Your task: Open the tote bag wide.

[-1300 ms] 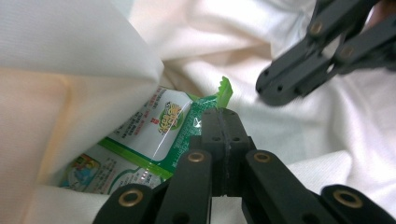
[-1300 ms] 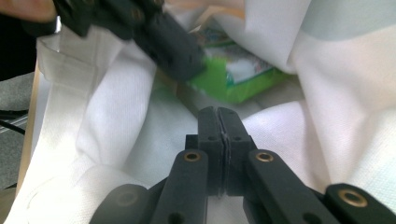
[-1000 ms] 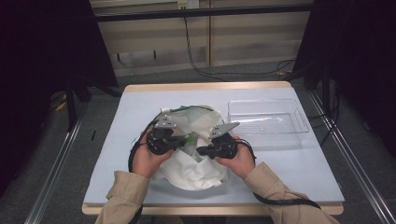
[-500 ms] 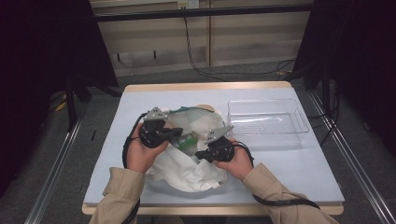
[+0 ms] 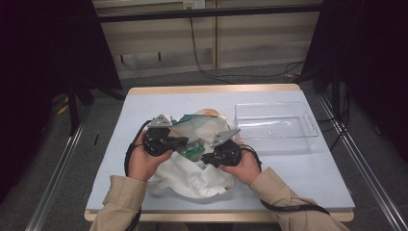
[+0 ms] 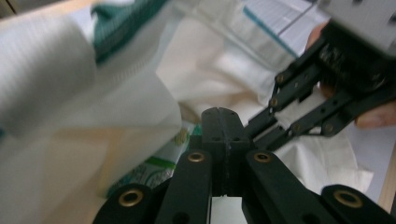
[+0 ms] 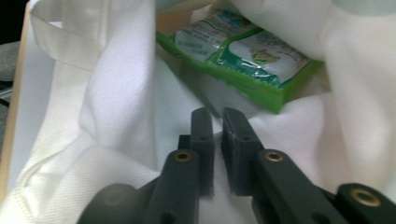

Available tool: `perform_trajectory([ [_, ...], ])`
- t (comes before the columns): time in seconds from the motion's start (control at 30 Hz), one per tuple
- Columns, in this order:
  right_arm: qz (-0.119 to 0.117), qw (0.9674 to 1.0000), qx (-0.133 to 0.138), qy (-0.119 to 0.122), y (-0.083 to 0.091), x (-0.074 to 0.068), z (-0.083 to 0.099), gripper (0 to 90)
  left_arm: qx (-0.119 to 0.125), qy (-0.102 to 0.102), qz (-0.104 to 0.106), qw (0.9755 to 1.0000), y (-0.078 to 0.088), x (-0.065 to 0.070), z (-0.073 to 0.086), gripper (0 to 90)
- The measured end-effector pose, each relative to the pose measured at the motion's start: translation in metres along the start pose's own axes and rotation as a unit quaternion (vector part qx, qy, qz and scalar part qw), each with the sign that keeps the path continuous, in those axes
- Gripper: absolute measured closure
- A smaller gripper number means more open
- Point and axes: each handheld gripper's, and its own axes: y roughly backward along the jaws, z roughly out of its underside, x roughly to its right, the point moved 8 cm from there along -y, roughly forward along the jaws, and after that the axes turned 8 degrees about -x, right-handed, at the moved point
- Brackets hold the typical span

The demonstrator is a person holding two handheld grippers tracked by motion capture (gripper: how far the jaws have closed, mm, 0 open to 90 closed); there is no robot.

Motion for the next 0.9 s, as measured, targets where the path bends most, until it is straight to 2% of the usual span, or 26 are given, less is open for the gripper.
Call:
perform_trajectory([
  [0.13,0.02,0.9997,0.0,0.015,0.003,0.007,-0.004,68.9,-0.008,-0.001,-0.001,1.0,-0.006,-0.002,0.007,90.0],
  [0.2,0.035,0.9991,0.001,0.024,0.005,0.012,-0.007,56.6,-0.011,-0.002,-0.003,0.9999,-0.007,-0.002,0.009,90.0],
  [0.33,0.058,0.9976,0.008,0.037,0.006,0.018,-0.016,45.0,-0.013,0.001,0.0,0.9999,-0.009,-0.004,0.012,90.0],
  [0.37,0.063,0.9971,0.006,0.042,0.006,0.019,-0.018,44.7,-0.014,0.002,-0.003,0.9999,-0.009,-0.005,0.013,90.0],
  [0.47,0.058,0.9967,0.006,0.055,0.005,0.02,-0.021,46.8,-0.017,0.008,-0.004,0.9998,-0.012,-0.009,0.017,90.0],
  [0.53,0.057,0.9952,-0.001,0.079,0.002,0.018,-0.023,51.4,-0.017,0.016,-0.005,0.9997,-0.013,-0.012,0.019,90.0],
  [0.6,0.056,0.9942,-0.001,0.091,0.0,0.016,-0.025,54.9,-0.019,0.016,-0.009,0.9996,-0.014,-0.015,0.02,90.0],
  [0.7,0.047,0.9923,-0.017,0.113,-0.006,0.013,-0.025,62.8,-0.016,0.022,-0.011,0.9996,-0.014,-0.017,0.021,90.0],
  [0.77,0.043,0.991,-0.023,0.124,-0.009,0.011,-0.026,63.7,-0.01,0.021,-0.011,0.9997,-0.012,-0.018,0.019,90.0],
  [0.8,0.041,0.9915,-0.022,0.121,-0.009,0.011,-0.026,64.9,-0.002,0.02,-0.012,0.9997,-0.012,-0.018,0.018,90.0],
  [0.83,0.039,0.9916,-0.021,0.121,-0.009,0.01,-0.027,69.5,-0.007,0.017,-0.016,0.9997,-0.009,-0.019,0.018,90.0],
  [0.9,0.03,0.9922,-0.021,0.119,-0.007,0.009,-0.025,77.7,0.002,0.016,-0.022,0.9996,-0.005,-0.021,0.015,90.0],
])
